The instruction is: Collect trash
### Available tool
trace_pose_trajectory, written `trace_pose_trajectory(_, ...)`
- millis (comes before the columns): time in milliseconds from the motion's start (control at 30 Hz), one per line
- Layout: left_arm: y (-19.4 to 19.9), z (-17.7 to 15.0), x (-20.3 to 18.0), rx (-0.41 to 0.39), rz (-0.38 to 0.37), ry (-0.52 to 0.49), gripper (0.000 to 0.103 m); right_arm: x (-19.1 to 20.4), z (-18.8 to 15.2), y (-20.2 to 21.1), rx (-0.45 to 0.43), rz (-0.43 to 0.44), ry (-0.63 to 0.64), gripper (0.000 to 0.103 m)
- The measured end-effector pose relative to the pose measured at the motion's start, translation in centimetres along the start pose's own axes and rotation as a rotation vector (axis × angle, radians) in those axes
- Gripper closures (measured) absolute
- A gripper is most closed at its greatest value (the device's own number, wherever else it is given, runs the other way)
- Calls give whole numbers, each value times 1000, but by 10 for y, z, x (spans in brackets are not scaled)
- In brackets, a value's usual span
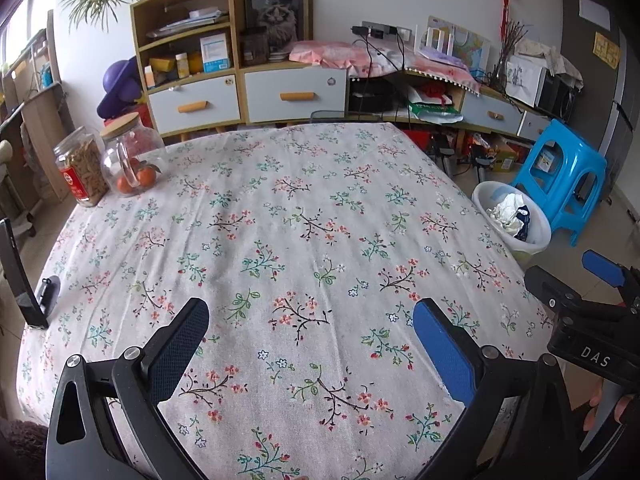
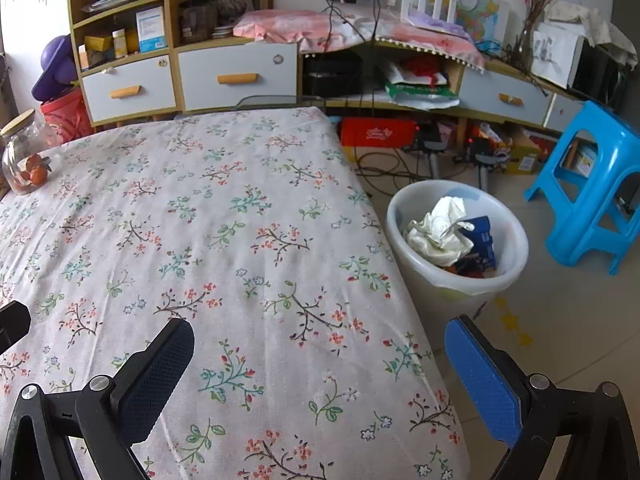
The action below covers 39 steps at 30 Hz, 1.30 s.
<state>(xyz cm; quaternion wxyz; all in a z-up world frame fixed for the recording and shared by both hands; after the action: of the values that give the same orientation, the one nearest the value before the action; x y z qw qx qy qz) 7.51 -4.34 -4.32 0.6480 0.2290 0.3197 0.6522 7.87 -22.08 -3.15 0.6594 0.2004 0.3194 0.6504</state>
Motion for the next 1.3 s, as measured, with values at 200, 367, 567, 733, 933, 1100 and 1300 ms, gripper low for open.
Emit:
trace_pose_trajectory(200,0,0,0,1,-2,1,0,0,0,0,1,1,1,0)
trace_pose_trajectory(367,0,0,0,2,-2,1,0,1,0,0,2,1,0,0)
trace_pose_trajectory(567,0,0,0,2,-2,1,0,1,0,0,1,1,0,0)
trace_pose_trajectory(733,0,0,-1,1,-2,2,0,1,0,0,1,2,-1,0)
trace_pose_trajectory(933,0,0,0,2,-3,1,0,4,-1,0,0,4,-2,0)
trace_pose_trajectory(1100,0,0,0,2,-2,2,0,2,-1,0,0,4,-2,0)
trace_pose_trajectory(1300,0,0,0,2,-3,1,0,3,-1,0,1,4,-3,0)
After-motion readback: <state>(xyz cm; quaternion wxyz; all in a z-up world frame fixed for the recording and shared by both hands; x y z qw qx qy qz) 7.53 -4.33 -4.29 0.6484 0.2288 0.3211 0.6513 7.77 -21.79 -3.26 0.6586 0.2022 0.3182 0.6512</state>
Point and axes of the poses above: each gripper's, at about its wrist camera, not at the fingertips, and y roughly against the way its jaws point, x to its left, z to its top, the point moved 9 cm from there along -y, roughly the way its jaws point, and after that the axes turned 9 degrees about y, right-handed, at the moved point
